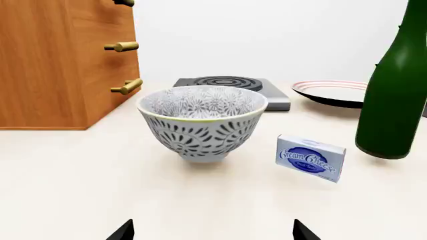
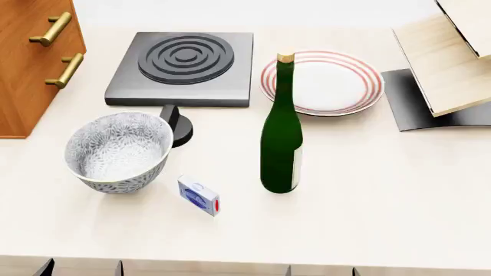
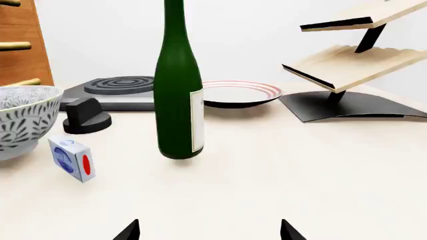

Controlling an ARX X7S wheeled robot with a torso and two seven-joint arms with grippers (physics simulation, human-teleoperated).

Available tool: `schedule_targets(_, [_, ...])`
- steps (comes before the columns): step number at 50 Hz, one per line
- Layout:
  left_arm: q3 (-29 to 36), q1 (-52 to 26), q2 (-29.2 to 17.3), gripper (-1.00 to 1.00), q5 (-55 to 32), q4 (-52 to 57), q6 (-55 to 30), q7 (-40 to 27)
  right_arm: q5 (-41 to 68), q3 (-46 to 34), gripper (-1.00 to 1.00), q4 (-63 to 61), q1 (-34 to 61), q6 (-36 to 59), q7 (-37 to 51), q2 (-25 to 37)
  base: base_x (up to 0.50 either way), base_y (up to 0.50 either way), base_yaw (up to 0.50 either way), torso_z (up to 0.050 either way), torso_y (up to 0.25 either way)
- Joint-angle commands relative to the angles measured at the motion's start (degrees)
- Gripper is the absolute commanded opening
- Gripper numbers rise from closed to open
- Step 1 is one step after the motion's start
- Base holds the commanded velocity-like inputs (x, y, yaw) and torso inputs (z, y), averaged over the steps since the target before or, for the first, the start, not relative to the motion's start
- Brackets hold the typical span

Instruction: Put the bowl on the top of the cabinet.

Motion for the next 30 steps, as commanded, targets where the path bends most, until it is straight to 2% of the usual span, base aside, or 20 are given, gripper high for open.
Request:
schedule_targets(1, [0.0,0.0,-0.6,1.00,-0.6,0.0,0.0,0.0,0.0,-1.5,1.00,0.4,0.1,-0.3,1.5,1.1,0.00,0.00,0.00,0.000,0.000])
schedule_targets(13, [3.0,-0.1,-2.7,1.00,-1.9,2.6,-1.7,-3.5,2.6,-3.6,1.00,-1.7,0.0,1.5,3.9,2.9,0.00,0.00,0.00,0.000,0.000])
schedule_targets(30, [4.6,-1.2,-4.8,1.00,-2.7,18.3,-12.5,-6.0,0.2,-5.8,1.00,-24.3,1.5,15.6,6.8,6.0,0.00,0.00,0.00,0.000,0.000])
